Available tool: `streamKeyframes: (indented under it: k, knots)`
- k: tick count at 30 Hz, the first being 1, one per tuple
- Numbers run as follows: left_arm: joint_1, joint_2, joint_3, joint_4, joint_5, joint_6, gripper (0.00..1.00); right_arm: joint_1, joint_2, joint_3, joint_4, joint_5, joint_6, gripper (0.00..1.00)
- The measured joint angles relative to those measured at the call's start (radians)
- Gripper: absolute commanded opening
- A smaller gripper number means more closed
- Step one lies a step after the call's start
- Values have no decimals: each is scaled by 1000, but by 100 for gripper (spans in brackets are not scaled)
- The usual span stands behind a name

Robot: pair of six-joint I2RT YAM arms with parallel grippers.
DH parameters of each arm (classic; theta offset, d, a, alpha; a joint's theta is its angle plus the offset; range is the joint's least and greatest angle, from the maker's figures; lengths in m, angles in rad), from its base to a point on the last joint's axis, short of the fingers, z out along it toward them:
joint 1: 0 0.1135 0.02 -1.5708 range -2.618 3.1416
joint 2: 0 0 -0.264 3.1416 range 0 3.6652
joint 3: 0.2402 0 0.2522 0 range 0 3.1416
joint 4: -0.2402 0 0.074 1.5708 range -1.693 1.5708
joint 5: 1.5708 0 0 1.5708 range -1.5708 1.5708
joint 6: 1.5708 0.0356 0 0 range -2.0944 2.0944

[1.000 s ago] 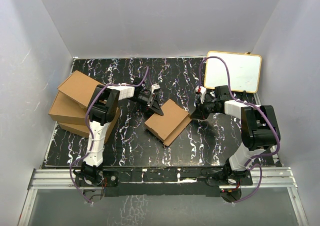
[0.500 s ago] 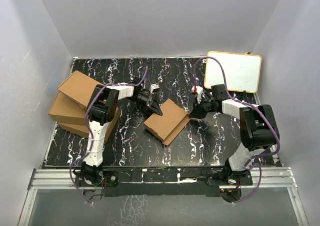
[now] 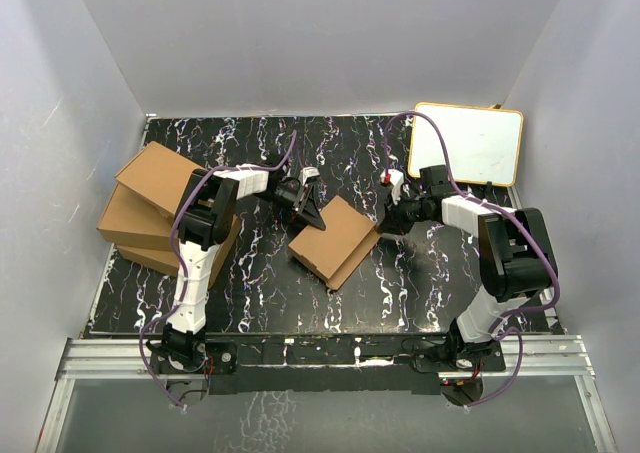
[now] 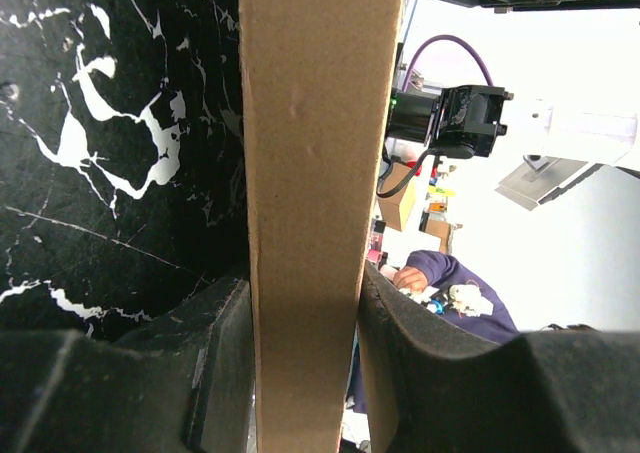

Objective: Fold the paper box

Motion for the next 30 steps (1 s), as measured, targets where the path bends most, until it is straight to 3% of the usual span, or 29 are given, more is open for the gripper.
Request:
streamKeyframes:
  k: [24, 30]
  knots:
    - [-3, 33, 77, -103, -27, 30, 1, 88, 27, 78, -48, 161, 24, 8]
    - [-7, 33, 90, -118, -43, 29, 11, 95, 29, 92, -64, 178, 26, 8]
